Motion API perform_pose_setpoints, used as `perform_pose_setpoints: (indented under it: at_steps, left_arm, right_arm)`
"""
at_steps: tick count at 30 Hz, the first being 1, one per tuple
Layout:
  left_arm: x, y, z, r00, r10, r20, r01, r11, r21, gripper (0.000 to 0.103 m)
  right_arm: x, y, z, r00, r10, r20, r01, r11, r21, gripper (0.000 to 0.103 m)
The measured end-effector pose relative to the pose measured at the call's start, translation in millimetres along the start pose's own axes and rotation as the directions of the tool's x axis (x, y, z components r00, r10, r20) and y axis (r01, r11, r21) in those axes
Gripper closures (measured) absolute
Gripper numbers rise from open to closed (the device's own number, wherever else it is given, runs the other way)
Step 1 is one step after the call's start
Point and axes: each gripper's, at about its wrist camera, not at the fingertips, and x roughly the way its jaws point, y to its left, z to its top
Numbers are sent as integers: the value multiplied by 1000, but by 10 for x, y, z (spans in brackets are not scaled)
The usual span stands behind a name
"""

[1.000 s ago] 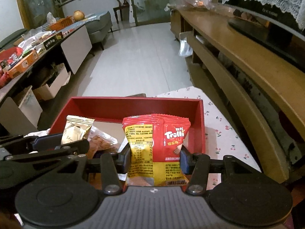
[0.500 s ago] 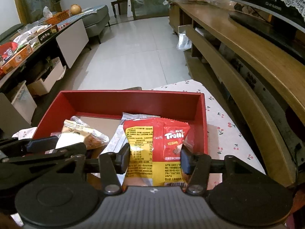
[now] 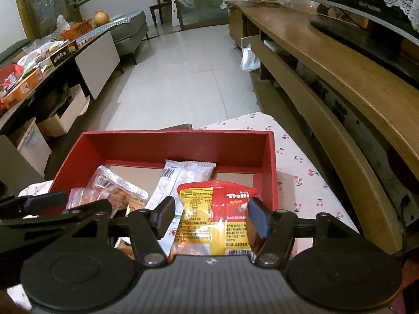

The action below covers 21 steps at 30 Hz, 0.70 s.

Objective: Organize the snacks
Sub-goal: 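Lower the gold packet and Trolli bag into the red box and open both grippers, then withdraw both grippers from the box toward the remaining snacks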

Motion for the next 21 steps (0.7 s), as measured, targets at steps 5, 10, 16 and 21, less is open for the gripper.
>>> perform_pose_setpoints:
  at_steps: [5, 10, 16, 21]
  left_arm:
    - [-97, -40, -41, 1000, -21, 3, 21, 1000, 8, 30]
    - [-193, -66, -91, 999, -38, 11, 38, 999, 12, 23]
    - [-236, -204, -216, 998, -67, -11, 67, 996, 54, 23]
    - [-272, -292, -365, 994, -99, -42, 101, 993, 61, 23]
  right_arm:
    - [-129, -48, -11, 1000, 1, 24, -1, 1000, 19, 26]
    - [-240, -89, 12, 999, 22, 49, -24, 999, 38, 24]
    - [-445, -106, -47, 997, 8, 79, -10, 1000, 25, 23]
    - [-580, -204, -243, 998, -39, 43, 38, 999, 31, 23]
